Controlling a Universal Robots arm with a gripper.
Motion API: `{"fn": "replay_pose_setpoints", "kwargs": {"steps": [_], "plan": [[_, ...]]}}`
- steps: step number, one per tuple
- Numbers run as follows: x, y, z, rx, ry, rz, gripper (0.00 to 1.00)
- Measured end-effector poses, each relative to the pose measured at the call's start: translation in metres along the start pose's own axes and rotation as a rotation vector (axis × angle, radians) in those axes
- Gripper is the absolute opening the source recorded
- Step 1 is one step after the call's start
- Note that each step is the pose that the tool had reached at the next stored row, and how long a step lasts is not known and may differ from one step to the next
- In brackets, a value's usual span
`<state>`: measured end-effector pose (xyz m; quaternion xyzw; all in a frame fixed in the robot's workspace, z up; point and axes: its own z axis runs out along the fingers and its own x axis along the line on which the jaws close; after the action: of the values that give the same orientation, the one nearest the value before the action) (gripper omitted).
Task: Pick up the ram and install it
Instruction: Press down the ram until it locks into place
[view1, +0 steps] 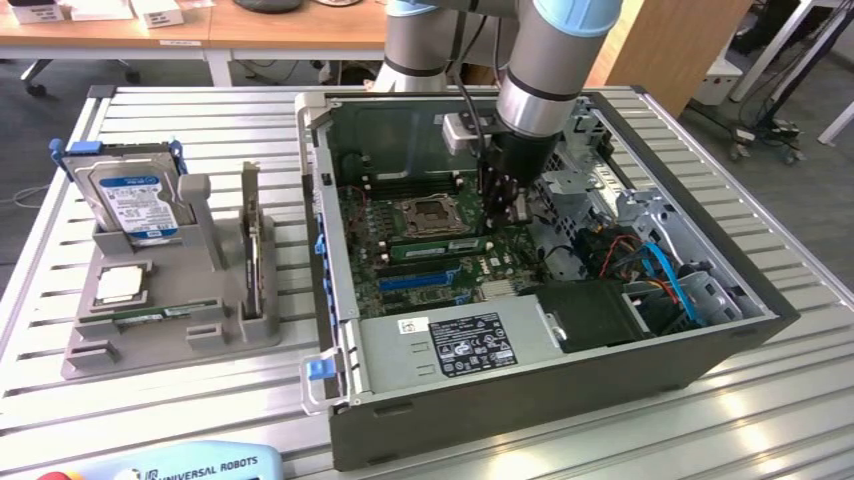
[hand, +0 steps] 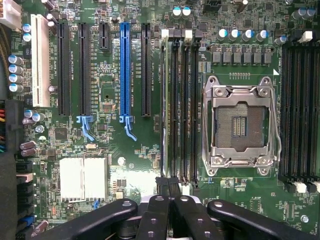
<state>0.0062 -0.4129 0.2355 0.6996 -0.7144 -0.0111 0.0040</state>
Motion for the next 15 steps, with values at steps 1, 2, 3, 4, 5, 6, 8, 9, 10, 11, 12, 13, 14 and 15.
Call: {"fn": "replay_pose_setpoints", "kwargs": {"steps": [1, 2, 3, 4, 5, 6, 8, 9, 10, 11, 12, 13, 14, 15], "plan": [[0.0001, 0.0000, 0.0008, 0.0000, -0.0001, 0.000, 0.10], [0.0001, 0.0000, 0.0022, 0.0001, -0.0002, 0.000, 0.10], [0.0001, -0.0001, 0.0030, 0.0002, -0.0001, 0.000, 0.10], [0.0001, -0.0001, 0.0030, 0.0002, 0.0000, 0.000, 0.10], [0.0001, -0.0001, 0.0030, 0.0002, 0.0000, 0.000, 0.10], [0.0001, -0.0001, 0.0030, 0.0002, 0.0000, 0.000, 0.10], [0.0001, -0.0001, 0.0032, 0.0002, -0.0001, 0.000, 0.10], [0.0000, -0.0001, 0.0039, 0.0003, -0.0005, 0.000, 0.10], [0.0000, -0.0001, 0.0039, 0.0002, -0.0003, 0.000, 0.10], [0.0001, -0.0001, 0.0038, 0.0002, -0.0002, 0.000, 0.10], [0.0001, -0.0001, 0.0038, 0.0002, -0.0002, 0.000, 0.10], [-0.0001, -0.0001, 0.0038, 0.0002, -0.0001, 0.000, 0.10], [-0.0007, 0.0000, 0.0039, 0.0002, -0.0001, 0.000, 0.10], [-0.0014, 0.0000, 0.0039, 0.0002, -0.0001, 0.000, 0.10]]}}
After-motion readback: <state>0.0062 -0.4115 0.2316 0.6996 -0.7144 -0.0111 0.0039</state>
